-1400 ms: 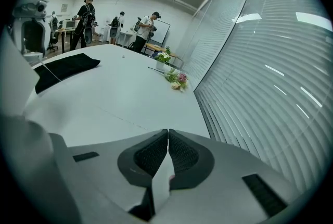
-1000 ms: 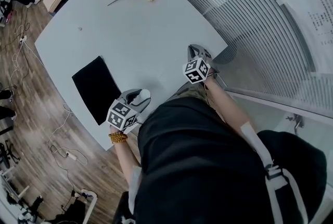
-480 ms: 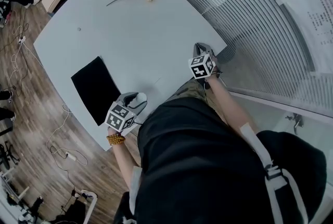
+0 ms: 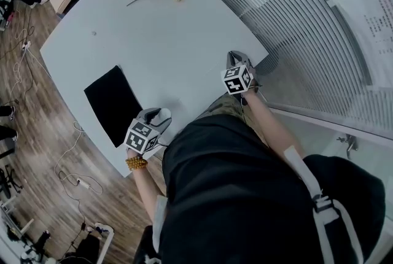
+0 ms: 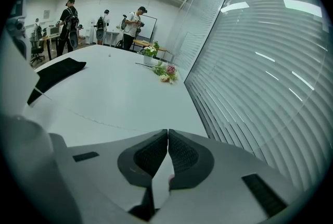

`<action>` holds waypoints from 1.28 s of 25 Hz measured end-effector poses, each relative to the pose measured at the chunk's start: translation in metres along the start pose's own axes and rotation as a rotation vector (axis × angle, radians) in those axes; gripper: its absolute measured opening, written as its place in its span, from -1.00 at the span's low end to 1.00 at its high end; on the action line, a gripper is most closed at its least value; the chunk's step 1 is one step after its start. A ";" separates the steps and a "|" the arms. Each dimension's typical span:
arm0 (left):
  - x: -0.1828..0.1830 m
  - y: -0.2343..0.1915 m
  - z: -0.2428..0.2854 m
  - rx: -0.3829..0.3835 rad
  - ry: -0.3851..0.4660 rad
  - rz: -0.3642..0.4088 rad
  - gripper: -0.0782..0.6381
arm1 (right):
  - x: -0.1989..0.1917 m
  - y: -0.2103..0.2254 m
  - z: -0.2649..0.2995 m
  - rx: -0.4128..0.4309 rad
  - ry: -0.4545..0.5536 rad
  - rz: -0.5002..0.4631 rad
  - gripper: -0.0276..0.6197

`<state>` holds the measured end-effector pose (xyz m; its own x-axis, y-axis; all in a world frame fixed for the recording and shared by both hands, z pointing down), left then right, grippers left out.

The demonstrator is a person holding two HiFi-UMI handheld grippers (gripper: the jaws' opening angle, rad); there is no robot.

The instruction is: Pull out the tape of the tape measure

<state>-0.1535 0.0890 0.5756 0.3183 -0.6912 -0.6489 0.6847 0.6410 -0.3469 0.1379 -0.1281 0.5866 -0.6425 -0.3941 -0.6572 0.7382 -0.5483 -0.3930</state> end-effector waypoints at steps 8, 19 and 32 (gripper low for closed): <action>0.004 -0.002 0.003 0.003 0.012 0.002 -0.15 | 0.022 -0.026 -0.011 0.073 0.056 -0.020 -0.90; -0.002 -0.007 0.003 0.047 -0.005 -0.010 -0.15 | 0.029 -0.032 -0.017 0.112 0.082 -0.032 -0.90; -0.006 -0.021 0.013 0.160 -0.004 0.001 -0.15 | 0.040 -0.032 -0.023 0.173 0.162 -0.047 -0.90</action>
<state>-0.1611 0.0753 0.5960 0.3211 -0.6923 -0.6463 0.7799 0.5804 -0.2343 0.0935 -0.1093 0.5585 -0.6236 -0.2495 -0.7409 0.6534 -0.6865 -0.3188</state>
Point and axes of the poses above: the fingertips, and each gripper's own axes: z forward along the fingers, y to its right, x out of its top, the point moved 7 cm from there along -z, backward along the fingers, and after that the axes turned 4 degrees about y, right-handed, at the moved point
